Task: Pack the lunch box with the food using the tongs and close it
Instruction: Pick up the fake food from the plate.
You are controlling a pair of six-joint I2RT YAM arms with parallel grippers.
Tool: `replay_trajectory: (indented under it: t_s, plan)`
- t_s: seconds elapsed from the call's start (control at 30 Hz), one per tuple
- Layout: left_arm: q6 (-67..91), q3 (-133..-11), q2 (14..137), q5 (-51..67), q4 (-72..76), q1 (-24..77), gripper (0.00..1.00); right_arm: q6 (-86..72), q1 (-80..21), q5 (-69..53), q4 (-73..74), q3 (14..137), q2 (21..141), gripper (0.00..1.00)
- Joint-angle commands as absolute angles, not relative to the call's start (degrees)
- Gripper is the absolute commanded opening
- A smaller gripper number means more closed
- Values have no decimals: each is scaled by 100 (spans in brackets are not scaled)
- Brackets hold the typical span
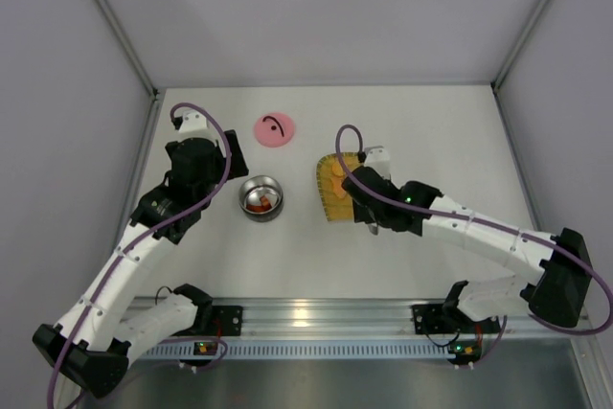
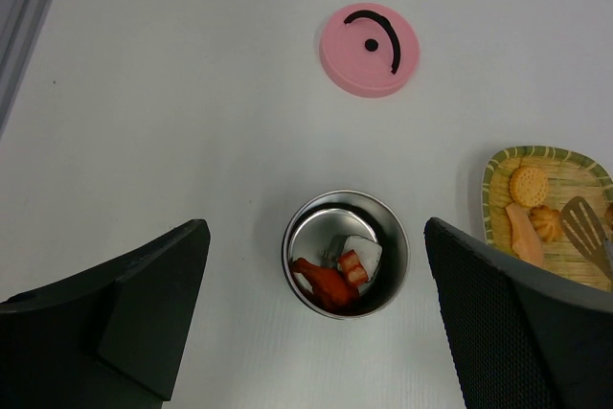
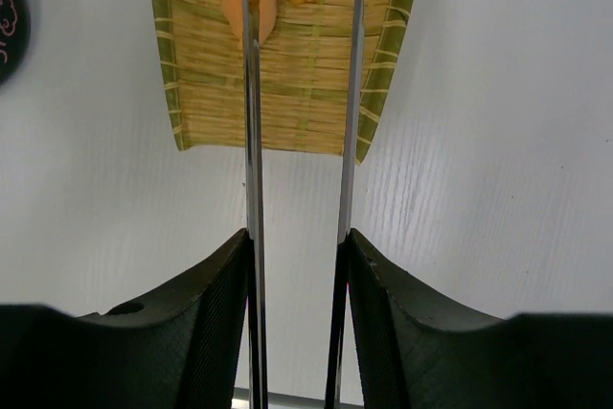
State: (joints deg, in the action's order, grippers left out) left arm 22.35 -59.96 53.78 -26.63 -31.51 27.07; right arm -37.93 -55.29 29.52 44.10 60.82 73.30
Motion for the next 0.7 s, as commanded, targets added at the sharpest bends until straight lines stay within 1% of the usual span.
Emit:
replay_trajectory:
  t_s: [0.0, 0.33, 0.43, 0.67]
  plan:
    - [2197, -6100, 5370, -2725, -3006, 2681, 99, -3700, -5370, 2971, 4096, 6240, 7330, 41]
    - [2197, -6082, 5370, -2716, -3006, 2681, 99, -3446, -5186, 2707, 3665, 6372, 7769, 41]
    - [2206, -6091, 5379, -2716, -3006, 2689, 99, -3349, -5177, 2672, 3586, 6599, 7962, 41]
    - [2188, -6091, 5379, -2725, -3015, 2681, 99, -3270, -5142, 2663, 3568, 6899, 8182, 45]
